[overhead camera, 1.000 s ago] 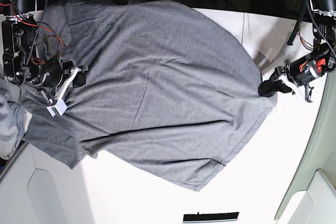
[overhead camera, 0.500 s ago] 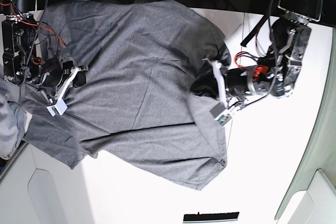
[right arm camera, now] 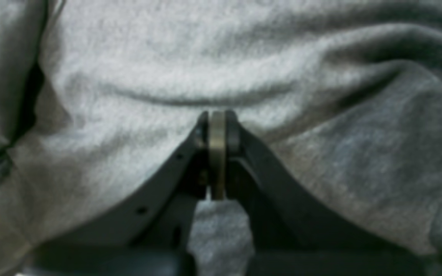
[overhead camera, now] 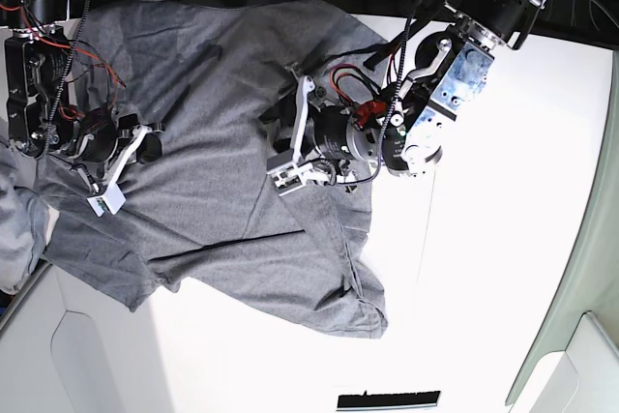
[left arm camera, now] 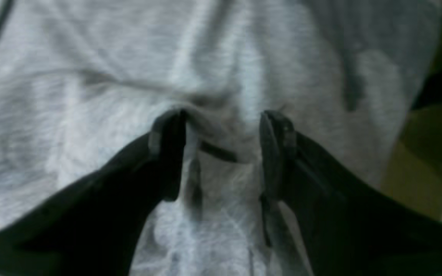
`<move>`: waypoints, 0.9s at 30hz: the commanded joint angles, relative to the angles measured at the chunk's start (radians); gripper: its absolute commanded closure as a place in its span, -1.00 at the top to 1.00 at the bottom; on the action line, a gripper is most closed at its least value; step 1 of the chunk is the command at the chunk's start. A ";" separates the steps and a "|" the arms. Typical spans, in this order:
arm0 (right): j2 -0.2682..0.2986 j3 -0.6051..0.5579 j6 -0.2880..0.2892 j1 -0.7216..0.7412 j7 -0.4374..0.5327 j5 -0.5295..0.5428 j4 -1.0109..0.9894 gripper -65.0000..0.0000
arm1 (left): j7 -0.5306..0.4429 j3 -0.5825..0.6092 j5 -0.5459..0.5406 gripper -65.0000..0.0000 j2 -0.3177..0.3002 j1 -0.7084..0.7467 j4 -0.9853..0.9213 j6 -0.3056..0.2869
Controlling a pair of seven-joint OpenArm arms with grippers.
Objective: Layout the t-shirt on the table in an organized manner, then fold the t-shirt properly
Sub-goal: 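Release the shirt with the left gripper and reach it toward the shirt middle, then grasp the bunched shirt fabric with the left gripper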
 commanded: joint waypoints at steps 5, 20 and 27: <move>0.014 0.007 0.004 0.016 0.019 0.011 0.017 -1.00 | -0.042 -0.140 -0.043 0.03 -0.050 -0.032 0.061 0.090; 0.001 0.007 0.004 0.016 0.037 -0.013 0.017 -1.00 | -0.090 -0.282 -0.148 0.03 -0.126 0.122 0.084 0.010; 0.000 0.007 0.004 0.016 0.035 -0.011 0.017 -1.00 | -0.152 -0.393 -0.126 0.03 -0.127 0.120 0.084 0.061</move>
